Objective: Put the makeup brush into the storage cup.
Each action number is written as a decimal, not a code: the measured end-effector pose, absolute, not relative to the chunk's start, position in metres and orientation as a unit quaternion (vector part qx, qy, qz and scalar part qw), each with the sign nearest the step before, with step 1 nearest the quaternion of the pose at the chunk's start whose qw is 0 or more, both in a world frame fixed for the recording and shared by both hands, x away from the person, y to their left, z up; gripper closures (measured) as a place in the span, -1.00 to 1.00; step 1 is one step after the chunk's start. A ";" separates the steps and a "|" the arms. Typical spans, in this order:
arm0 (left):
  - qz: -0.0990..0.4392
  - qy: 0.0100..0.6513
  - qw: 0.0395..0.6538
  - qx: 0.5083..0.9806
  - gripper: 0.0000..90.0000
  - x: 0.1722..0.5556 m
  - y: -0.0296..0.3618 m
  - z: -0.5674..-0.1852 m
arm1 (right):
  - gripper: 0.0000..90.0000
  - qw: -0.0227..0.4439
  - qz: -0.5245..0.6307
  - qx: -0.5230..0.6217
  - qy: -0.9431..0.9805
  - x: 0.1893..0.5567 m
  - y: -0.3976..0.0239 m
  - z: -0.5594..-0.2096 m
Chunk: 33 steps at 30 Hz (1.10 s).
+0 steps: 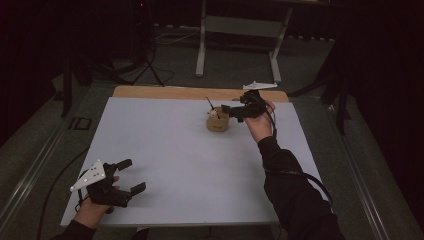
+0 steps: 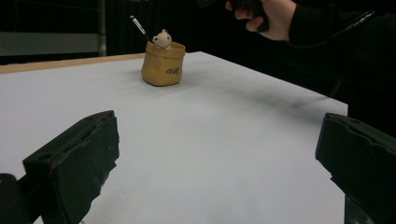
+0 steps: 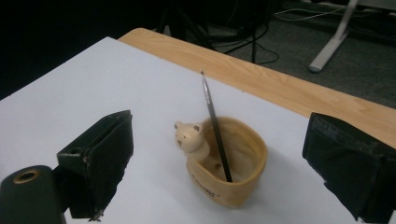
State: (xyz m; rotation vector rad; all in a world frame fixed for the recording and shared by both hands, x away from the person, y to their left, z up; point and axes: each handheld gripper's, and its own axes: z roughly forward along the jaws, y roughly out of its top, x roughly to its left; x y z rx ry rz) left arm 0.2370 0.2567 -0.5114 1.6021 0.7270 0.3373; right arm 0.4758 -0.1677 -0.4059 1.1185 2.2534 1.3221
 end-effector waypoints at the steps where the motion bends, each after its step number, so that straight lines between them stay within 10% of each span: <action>1: 0.147 0.316 0.625 0.698 -1.00 0.237 0.257 -0.511 | -0.80 0.151 0.460 0.387 0.785 0.475 -0.169 -0.404; 33: 0.147 0.317 0.622 0.701 -1.00 0.237 0.256 -0.511 | -0.80 0.104 0.498 0.330 0.795 0.409 -0.201 -0.413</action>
